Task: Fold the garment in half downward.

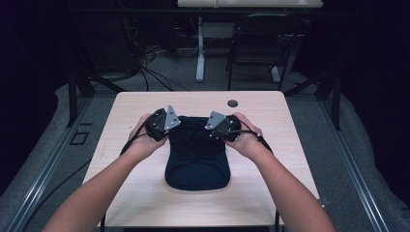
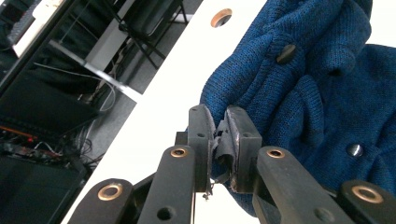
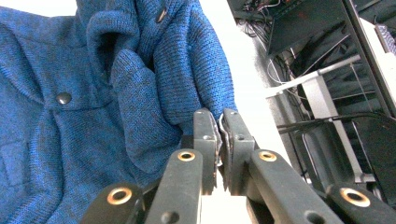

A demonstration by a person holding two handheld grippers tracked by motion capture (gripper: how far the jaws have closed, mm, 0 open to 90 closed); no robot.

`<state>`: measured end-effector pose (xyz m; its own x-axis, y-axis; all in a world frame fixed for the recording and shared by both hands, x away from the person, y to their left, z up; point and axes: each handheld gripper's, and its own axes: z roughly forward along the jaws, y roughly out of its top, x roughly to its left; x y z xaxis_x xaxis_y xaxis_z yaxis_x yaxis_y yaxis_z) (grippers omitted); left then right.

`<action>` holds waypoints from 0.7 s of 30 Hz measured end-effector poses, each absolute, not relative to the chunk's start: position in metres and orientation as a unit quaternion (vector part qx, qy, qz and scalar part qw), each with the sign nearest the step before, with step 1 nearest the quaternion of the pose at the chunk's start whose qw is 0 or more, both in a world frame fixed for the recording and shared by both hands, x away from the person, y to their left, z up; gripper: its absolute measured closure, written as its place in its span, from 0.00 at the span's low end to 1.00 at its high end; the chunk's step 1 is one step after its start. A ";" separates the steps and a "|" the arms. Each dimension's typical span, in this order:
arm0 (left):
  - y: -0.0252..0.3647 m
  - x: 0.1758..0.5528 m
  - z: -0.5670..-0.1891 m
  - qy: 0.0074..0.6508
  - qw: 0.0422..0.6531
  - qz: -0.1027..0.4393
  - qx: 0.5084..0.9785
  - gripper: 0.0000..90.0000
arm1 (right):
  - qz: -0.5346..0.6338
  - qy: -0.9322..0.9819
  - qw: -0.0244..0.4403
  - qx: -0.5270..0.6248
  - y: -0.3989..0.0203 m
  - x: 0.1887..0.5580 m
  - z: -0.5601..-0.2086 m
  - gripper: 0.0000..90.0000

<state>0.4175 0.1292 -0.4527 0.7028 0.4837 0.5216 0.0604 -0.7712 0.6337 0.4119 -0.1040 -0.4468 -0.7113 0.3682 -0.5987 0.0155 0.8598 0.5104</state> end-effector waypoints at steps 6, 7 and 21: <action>0.128 0.409 -0.457 0.146 0.300 0.352 0.875 0.91 | 0.235 0.897 0.362 0.099 -0.108 0.403 -0.451 0.95; 0.128 0.408 -0.458 0.147 0.302 0.349 0.875 0.91 | 0.243 0.895 0.360 0.102 -0.108 0.401 -0.453 0.95; 0.133 0.390 -0.467 0.141 0.310 0.325 0.882 0.91 | 0.228 0.906 0.349 0.072 -0.109 0.376 -0.458 0.96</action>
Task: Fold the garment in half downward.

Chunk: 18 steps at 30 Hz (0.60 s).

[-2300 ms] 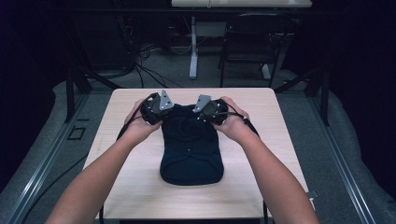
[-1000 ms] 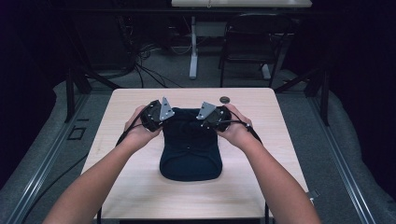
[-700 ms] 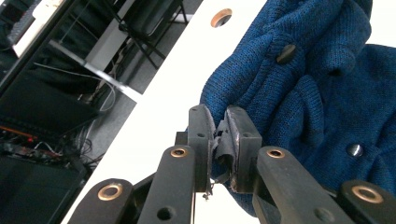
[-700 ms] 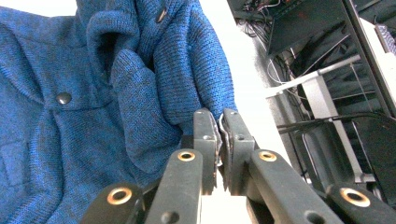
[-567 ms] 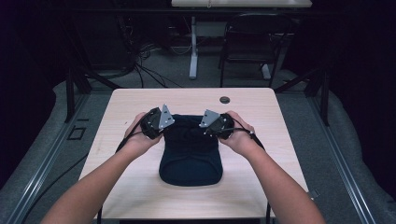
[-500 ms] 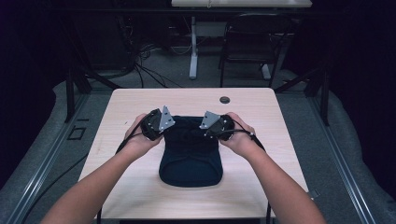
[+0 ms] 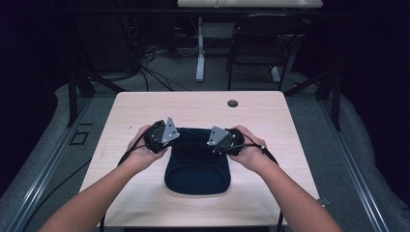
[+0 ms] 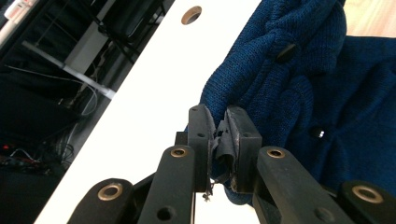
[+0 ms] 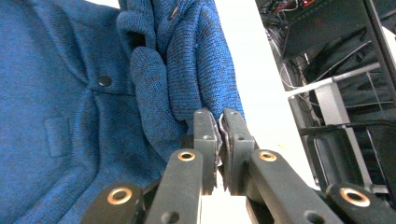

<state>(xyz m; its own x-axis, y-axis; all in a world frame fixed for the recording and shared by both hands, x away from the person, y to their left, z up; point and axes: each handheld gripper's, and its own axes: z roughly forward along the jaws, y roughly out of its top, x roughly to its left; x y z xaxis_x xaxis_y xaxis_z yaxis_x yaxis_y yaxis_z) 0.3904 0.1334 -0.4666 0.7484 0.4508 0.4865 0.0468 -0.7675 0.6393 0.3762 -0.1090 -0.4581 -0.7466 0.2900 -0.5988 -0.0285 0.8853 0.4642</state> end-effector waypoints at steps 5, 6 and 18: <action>0.135 0.386 -0.467 0.137 0.310 0.320 0.885 0.91 | 0.232 0.909 0.338 0.071 -0.109 0.370 -0.460 0.95; 0.135 0.385 -0.467 0.137 0.311 0.319 0.885 0.91 | 0.236 0.909 0.337 0.071 -0.109 0.368 -0.461 0.95; 0.137 0.374 -0.475 0.133 0.314 0.302 0.890 0.91 | 0.240 0.913 0.321 0.070 -0.112 0.356 -0.467 0.95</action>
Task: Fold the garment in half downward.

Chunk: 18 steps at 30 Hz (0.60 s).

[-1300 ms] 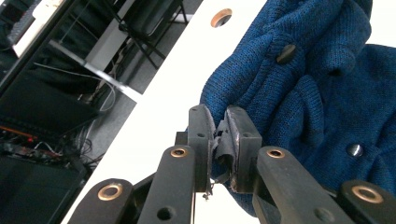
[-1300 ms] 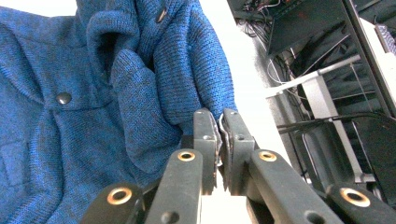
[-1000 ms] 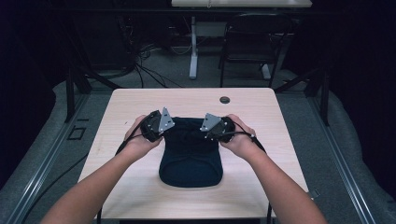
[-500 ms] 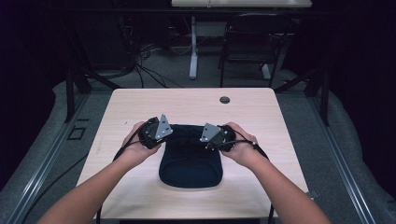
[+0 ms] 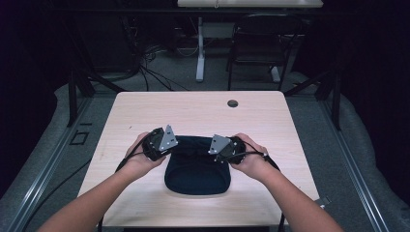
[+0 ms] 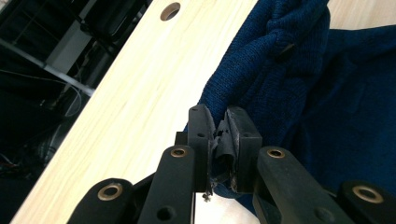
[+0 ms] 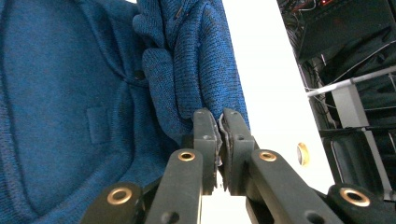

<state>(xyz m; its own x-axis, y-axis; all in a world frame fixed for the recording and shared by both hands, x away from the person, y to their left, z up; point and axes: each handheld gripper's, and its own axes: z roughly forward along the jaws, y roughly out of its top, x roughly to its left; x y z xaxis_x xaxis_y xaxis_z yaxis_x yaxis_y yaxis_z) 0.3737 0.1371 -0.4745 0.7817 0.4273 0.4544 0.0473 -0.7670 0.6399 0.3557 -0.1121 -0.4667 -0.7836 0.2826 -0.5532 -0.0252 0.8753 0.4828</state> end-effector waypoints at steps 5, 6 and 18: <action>0.138 0.365 -0.480 0.129 0.317 0.288 0.894 0.91 | 0.235 0.919 0.311 0.068 -0.113 0.350 -0.473 0.96; 0.139 0.364 -0.481 0.129 0.318 0.287 0.895 0.91 | 0.234 0.919 0.311 0.066 -0.113 0.348 -0.474 0.96; 0.142 0.350 -0.495 0.129 0.317 0.262 0.903 0.91 | 0.227 0.926 0.295 0.059 -0.112 0.333 -0.485 0.96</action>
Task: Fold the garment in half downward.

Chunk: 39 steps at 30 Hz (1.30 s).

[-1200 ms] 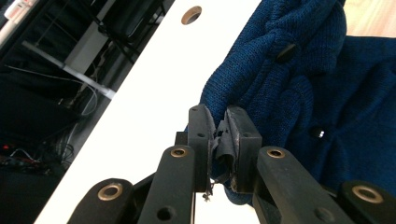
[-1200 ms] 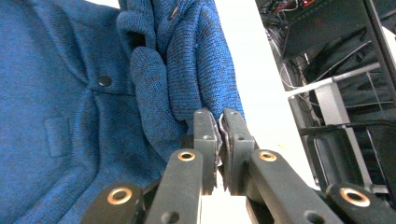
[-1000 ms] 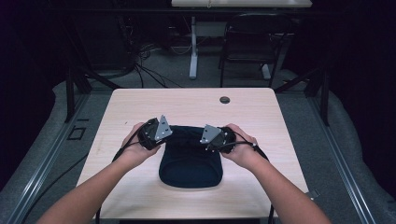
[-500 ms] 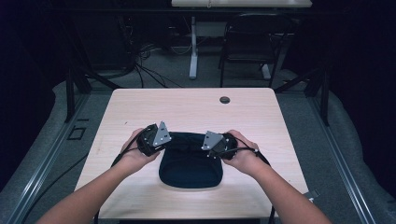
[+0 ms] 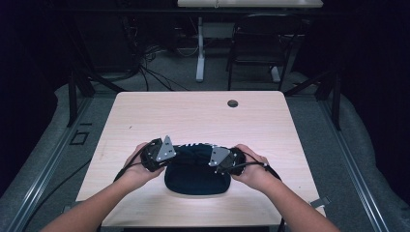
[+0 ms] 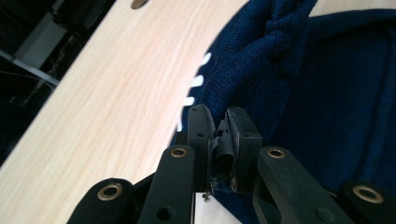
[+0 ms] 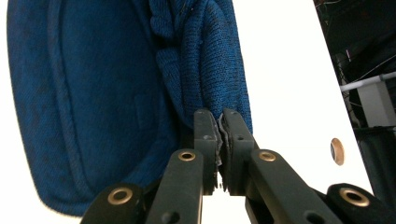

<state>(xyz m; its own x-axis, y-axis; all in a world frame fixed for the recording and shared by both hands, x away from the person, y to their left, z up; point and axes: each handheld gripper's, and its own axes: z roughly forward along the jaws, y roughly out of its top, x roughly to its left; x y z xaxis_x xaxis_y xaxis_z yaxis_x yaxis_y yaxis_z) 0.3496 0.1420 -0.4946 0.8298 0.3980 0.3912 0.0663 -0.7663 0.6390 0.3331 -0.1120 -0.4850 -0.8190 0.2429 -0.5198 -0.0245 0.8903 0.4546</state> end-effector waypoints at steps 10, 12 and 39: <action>0.146 0.337 -0.513 0.134 0.325 0.230 0.907 0.90 | 0.223 0.936 0.266 0.060 -0.113 0.319 -0.502 0.96; 0.145 0.335 -0.516 0.136 0.324 0.227 0.908 0.90 | 0.233 0.935 0.257 0.069 -0.113 0.315 -0.508 0.96; 0.150 0.320 -0.553 0.154 0.340 0.179 0.910 0.87 | 0.232 0.944 0.220 0.081 -0.113 0.299 -0.541 0.96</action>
<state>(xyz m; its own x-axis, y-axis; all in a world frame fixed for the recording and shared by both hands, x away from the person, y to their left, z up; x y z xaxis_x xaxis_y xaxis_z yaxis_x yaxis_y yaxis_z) 0.3204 0.1498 -0.5529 0.8889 0.4015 0.2207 0.1587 -0.7218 0.6737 0.2990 -0.1126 -0.5414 -0.8899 0.2548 -0.3784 0.0504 0.8793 0.4736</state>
